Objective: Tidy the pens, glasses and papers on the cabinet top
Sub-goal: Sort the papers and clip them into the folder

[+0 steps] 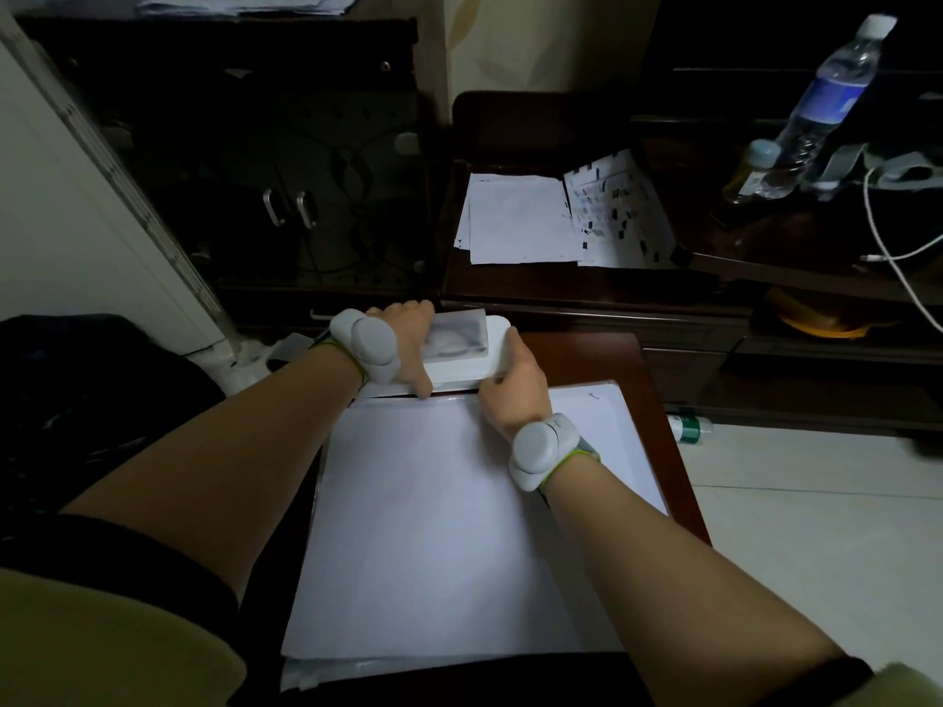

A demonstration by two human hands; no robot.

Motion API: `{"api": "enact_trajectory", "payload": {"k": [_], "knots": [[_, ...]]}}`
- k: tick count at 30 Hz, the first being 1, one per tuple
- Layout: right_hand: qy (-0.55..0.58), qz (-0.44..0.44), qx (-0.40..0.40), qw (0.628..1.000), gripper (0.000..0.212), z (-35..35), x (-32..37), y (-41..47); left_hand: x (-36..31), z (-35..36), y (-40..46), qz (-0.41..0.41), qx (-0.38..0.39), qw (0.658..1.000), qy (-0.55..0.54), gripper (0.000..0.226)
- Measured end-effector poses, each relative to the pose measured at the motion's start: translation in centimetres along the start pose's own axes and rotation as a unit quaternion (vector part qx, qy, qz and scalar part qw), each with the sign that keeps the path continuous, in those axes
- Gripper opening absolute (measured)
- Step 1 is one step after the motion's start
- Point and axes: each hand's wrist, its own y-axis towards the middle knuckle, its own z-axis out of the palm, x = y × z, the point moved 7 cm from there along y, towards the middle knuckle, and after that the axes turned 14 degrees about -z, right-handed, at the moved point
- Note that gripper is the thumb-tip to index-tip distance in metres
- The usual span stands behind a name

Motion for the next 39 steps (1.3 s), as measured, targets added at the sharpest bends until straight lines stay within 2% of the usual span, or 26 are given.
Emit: {"api": "enact_trajectory", "payload": {"k": [10, 16, 18, 21, 25, 28, 32, 39], "knots": [[-0.027, -0.010, 0.010, 1.000, 0.068, 0.3, -0.4, -0.2, -0.3, 0.1, -0.4, -0.021, 0.028, 0.999, 0.012, 0.089], [-0.029, -0.018, 0.010, 0.999, 0.068, -0.3, 0.5, -1.8, -0.1, 0.0, -1.8, -0.024, -0.010, 1.000, 0.009, 0.122], [-0.023, -0.020, 0.003, 1.000, 0.071, -0.6, 1.0, -2.6, -0.3, -0.6, -3.0, -0.015, -0.033, 0.999, -0.001, 0.125], [-0.022, -0.025, 0.008, 0.999, 0.072, -1.1, 2.1, -4.2, -1.1, -1.8, -5.9, 0.013, -0.110, 0.994, -0.003, 0.115], [-0.030, -0.030, 0.032, 0.999, 0.069, -2.1, 3.6, -7.6, -1.8, -2.2, -11.1, 0.053, -0.190, 0.980, -0.029, 0.088], [-0.068, -0.043, 0.090, 0.993, 0.066, -2.6, 4.0, -11.0, -2.4, -0.6, -15.1, 0.083, -0.155, 0.982, -0.063, 0.073], [-0.164, -0.090, 0.186, 0.964, 0.060, -2.5, 4.3, -16.0, -2.8, 3.7, -19.8, 0.104, -0.078, 0.987, -0.095, 0.058], [-0.274, -0.148, 0.291, 0.904, 0.070, -1.7, 3.2, -22.4, -3.1, 10.1, -24.4, 0.056, 0.005, 0.996, -0.071, 0.061]]}}
